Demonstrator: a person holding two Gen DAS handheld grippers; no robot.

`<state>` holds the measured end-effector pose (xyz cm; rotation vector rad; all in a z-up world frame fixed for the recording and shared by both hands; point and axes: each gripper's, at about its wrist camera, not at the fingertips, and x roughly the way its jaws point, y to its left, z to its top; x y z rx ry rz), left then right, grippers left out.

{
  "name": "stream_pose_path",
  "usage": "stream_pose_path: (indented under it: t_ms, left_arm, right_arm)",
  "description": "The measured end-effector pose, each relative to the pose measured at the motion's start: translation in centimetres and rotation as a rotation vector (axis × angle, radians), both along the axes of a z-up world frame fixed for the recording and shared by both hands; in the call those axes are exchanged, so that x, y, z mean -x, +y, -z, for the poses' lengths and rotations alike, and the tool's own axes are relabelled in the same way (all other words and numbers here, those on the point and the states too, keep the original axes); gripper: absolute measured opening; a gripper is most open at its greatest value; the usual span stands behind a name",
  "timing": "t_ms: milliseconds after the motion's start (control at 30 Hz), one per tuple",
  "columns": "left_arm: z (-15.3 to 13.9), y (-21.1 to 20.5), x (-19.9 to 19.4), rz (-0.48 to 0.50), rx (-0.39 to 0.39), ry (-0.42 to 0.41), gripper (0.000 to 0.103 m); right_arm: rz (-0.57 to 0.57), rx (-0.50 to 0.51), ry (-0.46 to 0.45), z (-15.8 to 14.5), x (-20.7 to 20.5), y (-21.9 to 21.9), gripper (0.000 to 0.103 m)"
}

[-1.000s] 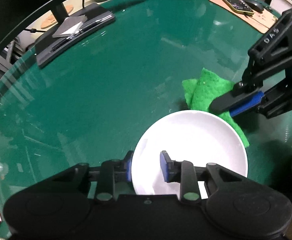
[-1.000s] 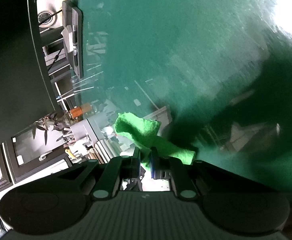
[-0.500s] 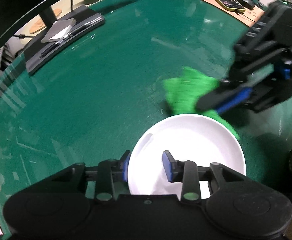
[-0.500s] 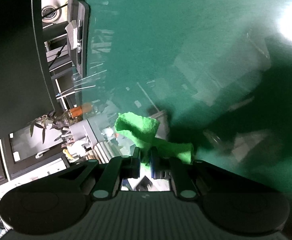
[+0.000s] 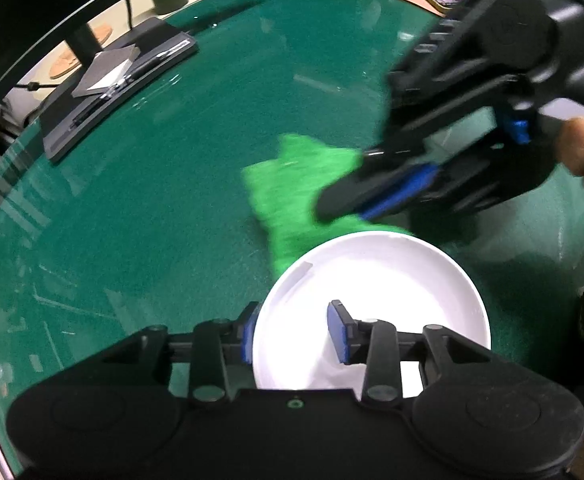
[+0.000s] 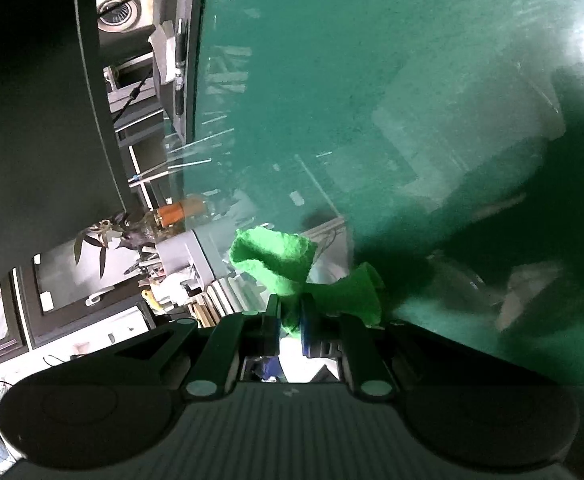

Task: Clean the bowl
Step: 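Rub the cloth back and forth over the bowl rim with the right gripper, then hold the bowl with the left gripper while the right gripper wipes the cloth across the rim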

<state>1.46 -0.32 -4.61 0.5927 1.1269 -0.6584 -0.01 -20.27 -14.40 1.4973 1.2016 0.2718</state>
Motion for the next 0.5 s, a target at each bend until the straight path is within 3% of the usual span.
stream_pose_path:
  t_ms: [200,500]
  left_arm:
    - [0.1,-0.4,-0.2,0.021,-0.002,-0.004,0.039]
    - [0.0,-0.5,0.1,0.017,-0.008,-0.014,0.040]
  right_arm:
    - [0.018,-0.026,0.044,0.0,3.4,-2.1,0.011]
    - [-0.019,0.044,0.029,0.5,-0.9,1.0,0.011]
